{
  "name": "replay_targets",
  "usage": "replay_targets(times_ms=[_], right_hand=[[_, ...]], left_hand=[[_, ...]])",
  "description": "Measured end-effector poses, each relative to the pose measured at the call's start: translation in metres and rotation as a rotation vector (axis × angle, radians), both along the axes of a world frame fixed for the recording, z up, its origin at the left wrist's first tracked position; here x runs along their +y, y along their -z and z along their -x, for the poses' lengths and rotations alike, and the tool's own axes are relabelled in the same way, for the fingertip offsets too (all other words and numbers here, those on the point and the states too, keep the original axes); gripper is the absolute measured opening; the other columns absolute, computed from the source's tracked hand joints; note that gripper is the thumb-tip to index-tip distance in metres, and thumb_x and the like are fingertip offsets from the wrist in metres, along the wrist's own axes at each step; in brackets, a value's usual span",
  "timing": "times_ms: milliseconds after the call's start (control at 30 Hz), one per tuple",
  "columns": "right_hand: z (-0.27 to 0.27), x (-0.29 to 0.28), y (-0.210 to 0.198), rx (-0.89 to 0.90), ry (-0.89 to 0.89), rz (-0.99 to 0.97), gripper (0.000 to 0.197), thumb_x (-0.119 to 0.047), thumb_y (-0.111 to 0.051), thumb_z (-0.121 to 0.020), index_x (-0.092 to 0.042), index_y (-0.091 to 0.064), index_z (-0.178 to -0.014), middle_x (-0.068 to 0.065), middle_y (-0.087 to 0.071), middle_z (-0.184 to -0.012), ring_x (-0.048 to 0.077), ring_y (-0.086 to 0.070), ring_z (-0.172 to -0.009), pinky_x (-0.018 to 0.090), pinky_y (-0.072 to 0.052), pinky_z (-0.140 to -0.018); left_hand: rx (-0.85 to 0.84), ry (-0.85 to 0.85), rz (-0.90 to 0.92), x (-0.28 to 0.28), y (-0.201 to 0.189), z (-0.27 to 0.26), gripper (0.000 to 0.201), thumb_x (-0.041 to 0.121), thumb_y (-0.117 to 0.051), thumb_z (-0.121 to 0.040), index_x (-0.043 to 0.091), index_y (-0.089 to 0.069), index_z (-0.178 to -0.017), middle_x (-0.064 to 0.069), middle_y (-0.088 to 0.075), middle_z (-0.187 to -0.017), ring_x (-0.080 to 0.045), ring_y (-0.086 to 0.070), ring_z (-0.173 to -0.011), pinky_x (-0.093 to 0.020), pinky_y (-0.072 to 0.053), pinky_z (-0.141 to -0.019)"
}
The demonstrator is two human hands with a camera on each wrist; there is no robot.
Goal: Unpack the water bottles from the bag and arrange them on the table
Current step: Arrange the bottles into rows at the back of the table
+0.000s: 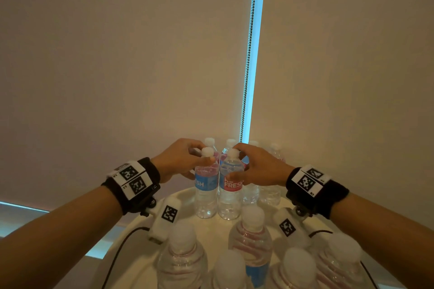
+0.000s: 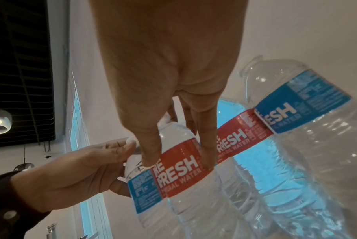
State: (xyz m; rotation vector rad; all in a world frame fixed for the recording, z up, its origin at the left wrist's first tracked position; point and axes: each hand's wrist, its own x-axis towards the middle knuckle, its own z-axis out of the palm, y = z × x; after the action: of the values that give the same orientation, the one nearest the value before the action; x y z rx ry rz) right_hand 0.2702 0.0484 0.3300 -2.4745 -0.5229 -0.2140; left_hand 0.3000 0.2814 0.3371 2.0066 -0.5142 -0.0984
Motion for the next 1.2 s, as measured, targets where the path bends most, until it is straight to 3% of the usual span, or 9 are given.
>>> replay_targets(times_ms=[300, 500, 600, 700, 800, 866, 933, 1033, 1200], right_hand=[[-0.001, 0.005, 0.003, -0.026, 0.033, -0.018, 0.051, -0.034, -0.08, -0.079, -0.02, -0.055, -0.121, -0.005, -0.058, -0.105, 0.011, -0.063, -0.087, 0.034, -0.06, -0.08], [0.0, 0.003, 0.003, 0.022, 0.035, -0.051, 0.058, -0.033, -0.081, -0.079, -0.022, -0.052, -0.127, -0.007, -0.059, -0.107, 0.019, -0.067, -0.097, 0.038, -0.061, -0.082], [0.002, 0.004, 0.003, 0.026, 0.044, -0.045, 0.063, -0.031, -0.081, -0.079, -0.022, -0.048, -0.132, -0.016, -0.054, -0.101, 0.014, -0.065, -0.092, 0.027, -0.058, -0.074], [0.005, 0.001, 0.002, 0.04, 0.05, -0.03, 0.069, -0.034, -0.083, -0.076, -0.026, -0.046, -0.133, -0.009, -0.057, -0.111, 0.01, -0.066, -0.088, 0.019, -0.055, -0.067], [0.012, -0.01, -0.003, 0.048, 0.083, -0.067, 0.066, -0.034, -0.084, -0.075, -0.026, -0.049, -0.131, -0.001, -0.059, -0.118, 0.018, -0.071, -0.086, 0.026, -0.06, -0.066], [0.025, -0.022, -0.013, 0.02, 0.107, -0.098, 0.054, -0.03, -0.083, -0.077, -0.027, -0.055, -0.124, -0.001, -0.06, -0.117, 0.02, -0.073, -0.085, 0.033, -0.063, -0.071], [0.044, -0.038, -0.025, -0.032, 0.11, -0.136, 0.036, -0.023, -0.079, -0.082, -0.027, -0.062, -0.113, 0.001, -0.064, -0.114, 0.025, -0.074, -0.087, 0.037, -0.063, -0.076], [0.079, -0.064, -0.04, -0.118, 0.108, -0.229, 0.02, -0.007, -0.069, -0.09, -0.023, -0.067, -0.101, 0.001, -0.068, -0.108, 0.032, -0.072, -0.089, 0.04, -0.064, -0.073], [0.152, -0.095, -0.048, -0.22, 0.118, -0.256, 0.023, 0.005, -0.05, -0.097, -0.008, -0.066, -0.106, 0.002, -0.069, -0.111, 0.023, -0.072, -0.095, 0.044, -0.06, -0.081]], left_hand=[[0.015, 0.004, 0.036, 0.002, 0.005, -0.009, 0.027, 0.025, -0.074, -0.086, 0.016, -0.068, -0.111, -0.005, -0.073, -0.105, -0.02, -0.072, -0.096, -0.042, -0.062, -0.079], [0.006, 0.013, 0.066, 0.002, 0.009, -0.007, 0.029, 0.029, -0.075, -0.085, 0.018, -0.069, -0.111, -0.005, -0.073, -0.104, -0.02, -0.071, -0.097, -0.037, -0.063, -0.075], [-0.003, 0.002, 0.072, 0.003, 0.01, -0.004, 0.028, 0.03, -0.075, -0.085, 0.021, -0.069, -0.111, -0.003, -0.071, -0.104, -0.018, -0.071, -0.096, -0.032, -0.062, -0.072], [-0.013, -0.024, 0.052, 0.007, 0.01, -0.002, 0.034, 0.036, -0.075, -0.084, 0.024, -0.067, -0.115, -0.001, -0.072, -0.106, -0.017, -0.069, -0.099, -0.036, -0.061, -0.079], [-0.015, -0.071, 0.051, 0.016, 0.008, 0.002, 0.046, 0.038, -0.073, -0.084, 0.025, -0.061, -0.126, 0.0, -0.071, -0.111, -0.016, -0.067, -0.1, -0.033, -0.059, -0.077], [-0.048, -0.111, 0.067, 0.025, 0.006, 0.008, 0.048, 0.038, -0.072, -0.084, 0.023, -0.06, -0.128, -0.003, -0.069, -0.113, -0.019, -0.066, -0.103, -0.036, -0.059, -0.081], [-0.129, -0.138, 0.101, 0.037, 0.002, 0.02, 0.046, 0.043, -0.071, -0.081, 0.022, -0.064, -0.122, -0.002, -0.07, -0.111, -0.02, -0.066, -0.105, -0.043, -0.058, -0.089], [-0.251, -0.089, 0.165, 0.056, -0.007, 0.049, 0.045, 0.055, -0.064, -0.082, 0.022, -0.07, -0.112, -0.001, -0.074, -0.108, -0.017, -0.069, -0.104, -0.046, -0.056, -0.094], [-0.375, 0.061, 0.184, 0.077, -0.016, 0.12, 0.046, 0.054, -0.045, -0.091, 0.023, -0.07, -0.113, 0.0, -0.073, -0.114, -0.016, -0.068, -0.11, -0.032, -0.057, -0.091]])
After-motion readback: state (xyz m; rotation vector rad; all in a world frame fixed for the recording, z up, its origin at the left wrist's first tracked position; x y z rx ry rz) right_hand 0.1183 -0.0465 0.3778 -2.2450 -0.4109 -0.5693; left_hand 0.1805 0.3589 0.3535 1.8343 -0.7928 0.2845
